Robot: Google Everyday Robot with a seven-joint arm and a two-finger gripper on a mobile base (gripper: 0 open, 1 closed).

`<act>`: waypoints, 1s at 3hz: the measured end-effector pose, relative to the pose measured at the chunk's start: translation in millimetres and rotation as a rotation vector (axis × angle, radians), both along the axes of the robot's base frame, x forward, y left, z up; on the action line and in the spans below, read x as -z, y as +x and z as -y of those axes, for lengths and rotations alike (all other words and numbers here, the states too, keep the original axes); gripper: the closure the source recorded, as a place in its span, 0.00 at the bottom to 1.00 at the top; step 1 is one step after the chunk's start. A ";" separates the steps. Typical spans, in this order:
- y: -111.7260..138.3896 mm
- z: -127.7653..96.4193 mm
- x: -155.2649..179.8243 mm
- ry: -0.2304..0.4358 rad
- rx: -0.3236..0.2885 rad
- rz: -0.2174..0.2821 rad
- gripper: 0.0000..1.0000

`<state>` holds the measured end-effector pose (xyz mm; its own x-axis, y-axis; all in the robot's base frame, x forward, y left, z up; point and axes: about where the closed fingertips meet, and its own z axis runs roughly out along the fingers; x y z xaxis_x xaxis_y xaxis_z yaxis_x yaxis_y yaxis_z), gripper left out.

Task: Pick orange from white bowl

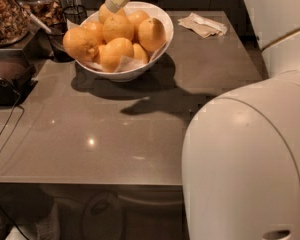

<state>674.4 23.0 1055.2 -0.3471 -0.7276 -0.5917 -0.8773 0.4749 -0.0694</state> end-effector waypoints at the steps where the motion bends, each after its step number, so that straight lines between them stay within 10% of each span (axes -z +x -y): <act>1: 2.7 -21.6 9.9 -0.002 0.015 -0.027 0.05; 3: 6.3 -41.6 24.6 -0.026 0.064 -0.065 0.23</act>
Offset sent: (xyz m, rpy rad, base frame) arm -0.0083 0.0474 -0.0310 -0.0419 0.1003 -0.0573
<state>680.7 64.6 1030.6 -0.4300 -0.7179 -0.5474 -0.8485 0.5285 -0.0266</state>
